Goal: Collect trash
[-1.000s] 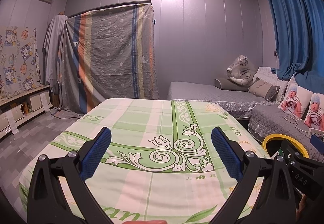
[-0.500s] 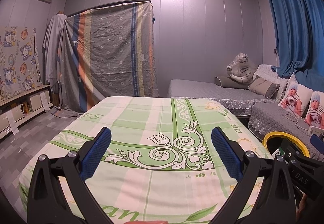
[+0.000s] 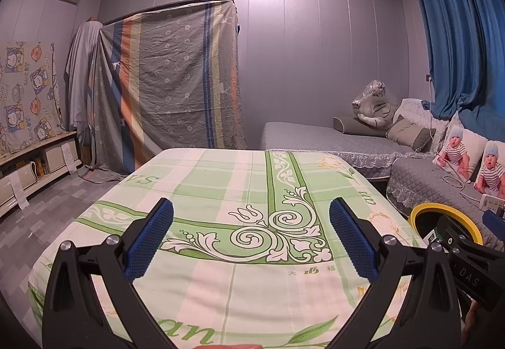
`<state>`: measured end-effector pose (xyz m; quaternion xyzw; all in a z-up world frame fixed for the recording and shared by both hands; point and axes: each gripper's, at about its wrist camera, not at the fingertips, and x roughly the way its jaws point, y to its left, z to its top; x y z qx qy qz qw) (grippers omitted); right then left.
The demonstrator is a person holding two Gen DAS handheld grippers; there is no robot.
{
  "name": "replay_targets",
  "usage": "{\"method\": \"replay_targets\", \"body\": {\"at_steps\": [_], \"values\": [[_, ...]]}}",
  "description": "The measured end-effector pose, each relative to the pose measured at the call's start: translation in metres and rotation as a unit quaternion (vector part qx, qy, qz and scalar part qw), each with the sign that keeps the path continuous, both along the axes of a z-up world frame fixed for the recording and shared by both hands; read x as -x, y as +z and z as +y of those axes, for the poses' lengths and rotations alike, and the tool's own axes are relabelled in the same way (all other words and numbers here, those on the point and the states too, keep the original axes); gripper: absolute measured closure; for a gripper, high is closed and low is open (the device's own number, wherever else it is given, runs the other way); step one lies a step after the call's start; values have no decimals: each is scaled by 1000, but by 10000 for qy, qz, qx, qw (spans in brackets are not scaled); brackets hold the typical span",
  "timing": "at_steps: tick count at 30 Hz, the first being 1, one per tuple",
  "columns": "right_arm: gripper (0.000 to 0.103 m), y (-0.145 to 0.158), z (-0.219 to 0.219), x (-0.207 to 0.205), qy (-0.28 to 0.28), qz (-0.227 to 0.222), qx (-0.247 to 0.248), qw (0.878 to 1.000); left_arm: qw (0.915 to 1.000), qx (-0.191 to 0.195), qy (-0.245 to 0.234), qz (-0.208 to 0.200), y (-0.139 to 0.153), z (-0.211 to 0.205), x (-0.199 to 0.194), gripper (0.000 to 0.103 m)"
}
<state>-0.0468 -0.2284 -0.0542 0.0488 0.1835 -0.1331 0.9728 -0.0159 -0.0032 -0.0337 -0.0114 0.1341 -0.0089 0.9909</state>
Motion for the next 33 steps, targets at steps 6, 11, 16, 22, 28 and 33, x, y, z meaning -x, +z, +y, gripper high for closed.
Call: {"method": "replay_targets", "body": {"at_steps": [6,11,16,22,28,33], "values": [[8,0,-1,0,0,5,-6,10000,10000,-13,7,-3,0,-1,0,8],[8,-1,-1,0,-9,22,-17,10000,10000,-6,-14,13,-1,-1,-1,8],[8,-2,-2,0,-21,23,-20,10000,10000,0,-6,17,-1,-1,-1,8],[8,-4,-2,0,-40,39,-49,10000,10000,-16,-25,17,-2,-1,-1,8],[8,-4,-3,0,-42,51,-68,10000,10000,-10,-17,21,-1,-2,-1,8],[8,-5,-3,0,-43,58,-66,10000,10000,14,-49,7,-2,-2,-2,8]]}}
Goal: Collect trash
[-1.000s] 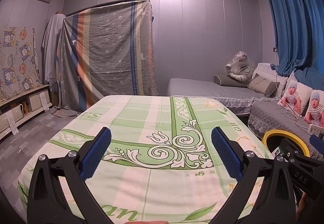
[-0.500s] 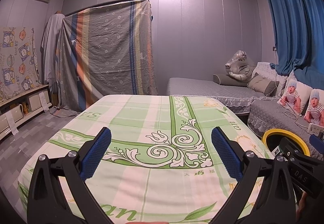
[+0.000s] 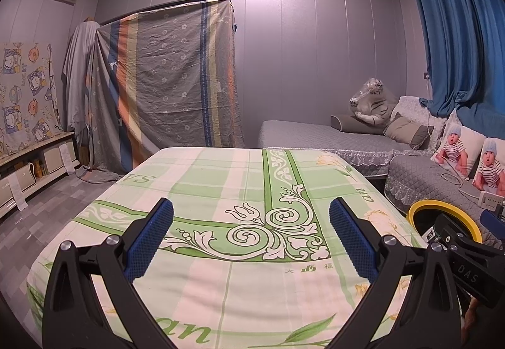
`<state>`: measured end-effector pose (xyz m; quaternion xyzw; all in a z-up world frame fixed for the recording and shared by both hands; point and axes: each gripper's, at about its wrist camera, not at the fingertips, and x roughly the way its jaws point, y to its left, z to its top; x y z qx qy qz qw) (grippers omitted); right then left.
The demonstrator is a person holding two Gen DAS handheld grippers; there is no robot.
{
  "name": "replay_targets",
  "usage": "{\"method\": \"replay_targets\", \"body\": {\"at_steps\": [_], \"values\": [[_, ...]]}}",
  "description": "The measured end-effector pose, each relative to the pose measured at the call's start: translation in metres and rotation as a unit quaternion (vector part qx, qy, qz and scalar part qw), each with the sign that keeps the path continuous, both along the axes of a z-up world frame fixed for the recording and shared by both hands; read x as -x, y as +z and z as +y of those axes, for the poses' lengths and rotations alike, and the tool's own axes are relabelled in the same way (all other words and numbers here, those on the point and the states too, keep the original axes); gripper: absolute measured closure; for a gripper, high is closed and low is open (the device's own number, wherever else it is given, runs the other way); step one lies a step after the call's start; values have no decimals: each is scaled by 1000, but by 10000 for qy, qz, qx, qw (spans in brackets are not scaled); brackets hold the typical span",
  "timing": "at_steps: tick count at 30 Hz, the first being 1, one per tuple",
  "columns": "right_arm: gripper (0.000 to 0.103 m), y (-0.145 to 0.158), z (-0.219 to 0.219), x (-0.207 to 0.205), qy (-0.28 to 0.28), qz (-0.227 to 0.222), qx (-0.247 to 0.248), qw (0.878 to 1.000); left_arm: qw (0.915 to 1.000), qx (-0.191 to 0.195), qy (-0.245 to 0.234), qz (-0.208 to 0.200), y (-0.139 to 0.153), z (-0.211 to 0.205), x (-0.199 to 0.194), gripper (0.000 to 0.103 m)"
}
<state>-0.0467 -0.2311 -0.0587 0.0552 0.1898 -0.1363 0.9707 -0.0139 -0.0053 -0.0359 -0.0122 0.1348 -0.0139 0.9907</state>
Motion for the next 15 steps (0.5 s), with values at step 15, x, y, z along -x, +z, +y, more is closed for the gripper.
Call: {"method": "replay_targets", "body": {"at_steps": [15], "values": [[8,0,0,0,1,3,-12,10000,10000,-16,37,41,-3,4,-4,8]]}}
